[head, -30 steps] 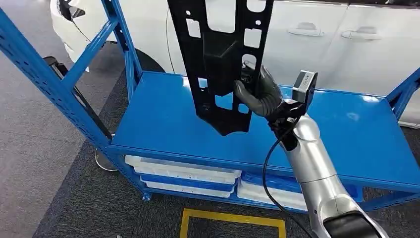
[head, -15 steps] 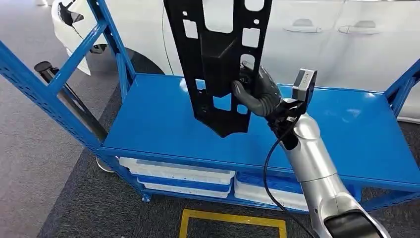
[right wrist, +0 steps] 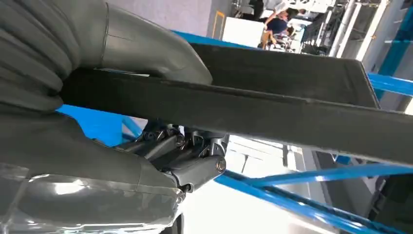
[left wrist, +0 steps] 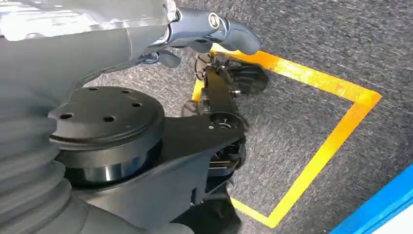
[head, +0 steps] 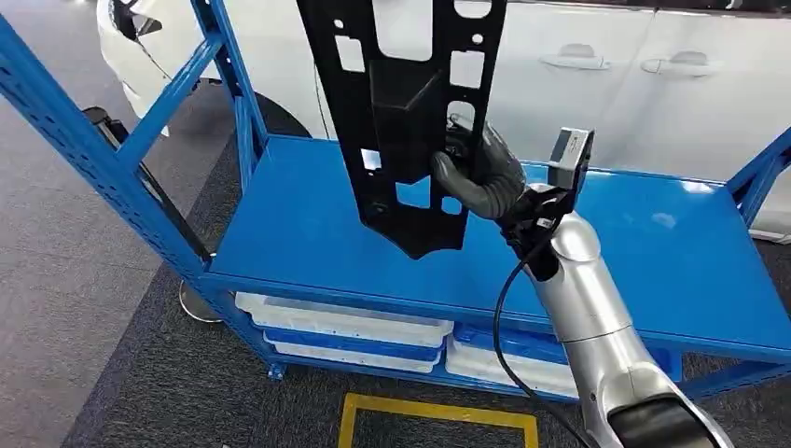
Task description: Take the parts from the cabinet and place them on the table.
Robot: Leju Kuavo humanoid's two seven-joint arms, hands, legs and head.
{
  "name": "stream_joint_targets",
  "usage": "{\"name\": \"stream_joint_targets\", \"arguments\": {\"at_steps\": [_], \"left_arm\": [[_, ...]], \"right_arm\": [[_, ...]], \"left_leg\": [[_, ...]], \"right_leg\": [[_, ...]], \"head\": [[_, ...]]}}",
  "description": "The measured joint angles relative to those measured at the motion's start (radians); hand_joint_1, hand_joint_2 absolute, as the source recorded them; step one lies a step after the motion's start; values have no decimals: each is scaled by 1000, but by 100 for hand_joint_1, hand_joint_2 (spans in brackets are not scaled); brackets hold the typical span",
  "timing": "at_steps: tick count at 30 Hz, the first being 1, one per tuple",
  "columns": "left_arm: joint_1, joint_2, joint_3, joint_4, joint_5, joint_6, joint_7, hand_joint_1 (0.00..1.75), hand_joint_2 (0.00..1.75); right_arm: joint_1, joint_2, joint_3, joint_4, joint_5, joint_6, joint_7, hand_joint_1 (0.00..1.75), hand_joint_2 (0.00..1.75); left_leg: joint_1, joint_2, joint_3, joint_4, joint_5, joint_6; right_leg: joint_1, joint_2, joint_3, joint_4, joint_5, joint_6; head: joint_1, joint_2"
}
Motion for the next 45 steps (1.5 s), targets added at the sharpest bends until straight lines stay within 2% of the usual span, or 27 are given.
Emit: {"name": "stream_joint_targets", "arguments": {"at_steps": [1,2,4,5,8,10,12,14,15,16,17,19,20,21,24,25,26,27,29,30,31,33,35,36,40,42,45], "left_arm": [[1,0,0,0,0,-1,0,0,175],[1,0,0,0,2,-2,0,0,175],[1,-2,0,0,3,-6,1,0,175],[2,-2,1,0,3,-7,1,0,175],[2,-2,1,0,8,-8,2,0,175],[4,-1,1,0,9,-8,2,0,175],[4,-1,1,0,10,-8,2,0,175],[6,-1,2,0,10,-7,2,0,175],[7,-1,2,0,10,-7,2,0,175],[9,-1,2,0,10,-7,3,0,175],[11,-1,2,0,10,-6,4,0,175],[9,-1,2,0,10,-6,6,0,175],[8,-1,2,0,9,-6,6,0,175],[7,-1,2,0,9,-5,7,0,175],[8,-1,2,0,9,-5,8,0,175],[8,-2,2,0,9,-4,8,0,175],[8,-2,2,0,9,-3,8,0,175],[6,-3,2,0,8,-3,9,0,175],[5,-3,2,0,9,-3,10,0,175],[5,-3,2,0,9,-3,11,0,175],[6,-3,2,0,8,-2,13,0,175],[6,-3,2,0,9,1,17,0,175],[5,-5,2,0,8,2,17,0,175],[4,-5,2,0,8,2,17,0,175],[5,-5,2,0,9,2,18,0,175],[5,-5,2,0,8,2,18,0,175],[5,-5,2,0,8,2,18,0,175]], "right_arm": [[1,0,3,0,0,0,0,175,175],[1,0,4,0,0,0,1,175,175],[-4,0,5,-1,0,-1,2,175,175],[-6,0,5,-1,0,-1,1,175,175],[-6,3,10,-2,-1,-1,3,175,175],[-6,6,10,-4,-1,-3,5,175,175],[-7,7,11,-8,-1,-2,5,175,175],[-5,8,11,-9,-1,-2,6,175,175],[-3,8,12,-9,-1,-2,7,175,175],[-1,8,13,-9,-2,-1,9,175,175],[1,8,14,-9,-2,-2,13,175,175],[0,8,14,-15,-3,-2,17,175,175],[0,8,14,-20,-4,-2,16,175,175],[-1,8,14,-23,-6,-2,16,175,175],[2,8,14,-26,-7,-2,18,175,175],[2,8,14,-27,-7,-2,18,175,175],[2,8,13,-28,-7,-2,18,175,175],[0,7,13,-28,-8,-2,18,175,175],[4,6,13,-28,-8,-5,18,175,175],[7,6,13,-28,-8,-5,18,175,175],[12,6,13,-28,-9,-6,18,175,175],[14,5,13,-28,-10,-7,19,175,175],[11,5,13,-29,-11,-8,19,175,175],[10,5,13,-29,-11,-9,19,175,175],[10,5,13,-28,-11,-12,20,175,175],[9,5,13,-29,-12,-12,20,175,175],[8,5,13,-28,-12,-10,21,175,175]], "left_leg": [[0,0,-1,2,0,0],[1,-1,0,4,-1,-1],[1,-4,0,13,-6,-7],[1,-4,-3,20,-10,-13],[-5,-3,-9,22,-8,-27],[-5,-4,-10,21,-9,-38],[-1,-2,-37,89,-66,-49],[3,-2,-108,260,-149,-57],[4,-2,-137,328,-171,-59],[4,-2,-144,347,-167,-59],[4,-2,-126,315,-143,-58],[4,-2,-28,128,-52,-50],[3,-2,13,48,-26,-44],[-2,-3,27,19,-41,-40],[-5,-5,17,22,-32,-29],[1,-4,18,10,-23,-18],[5,0,19,4,-15,-12],[4,1,14,2,-10,-4],[2,2,6,2,-5,1],[1,2,1,3,-3,2],[0,2,-3,5,0,1],[1,1,-11,12,3,-2],[0,0,-16,24,0,-6],[-5,0,-23,29,1,-12],[-5,0,-30,24,15,-37],[-3,0,-42,54,-24,-46],[2,0,-124,281,-155,-59]], "right_leg": [[-2,0,-1,-1,14,3],[-5,-2,25,-51,49,3],[-10,-4,117,-237,138,2],[-10,-6,146,-304,141,-2],[2,-1,143,-304,143,-20],[-5,-2,143,-314,152,-34],[-9,-5,143,-319,158,-44],[-6,-6,139,-318,159,-46],[-6,-6,138,-318,160,-47],[-6,-6,137,-316,160,-46],[-6,-6,137,-315,160,-46],[-6,-4,137,-312,160,-45],[-6,-4,137,-311,160,-42],[2,-3,132,-309,162,-34],[-2,-2,129,-317,173,-17],[3,-2,129,-319,176,-9],[-3,-2,125,-309,162,-6],[-1,-3,105,-266,120,-6],[-2,-3,40,-102,32,-2],[-2,-3,10,-28,3,0],[-2,-3,-2,8,-2,1],[-3,-4,54,-81,53,-1],[-4,-4,161,-272,127,-6],[1,-4,172,-301,110,-11],[4,-2,159,-307,133,-34],[-3,-7,158,-319,147,-49],[-1,-8,141,-318,159,-52]], "head": [[0,0],[0,0],[0,0],[0,0],[-1,0],[-1,0],[-4,0],[-4,0],[-4,0],[-4,0],[-4,0],[-4,0],[-4,0],[-3,0],[-3,0],[-3,0],[-2,0],[-2,0],[-2,0],[-2,0],[-3,0],[-2,0],[-2,0],[-2,0],[-3,0],[-6,0],[-8,0]]}}
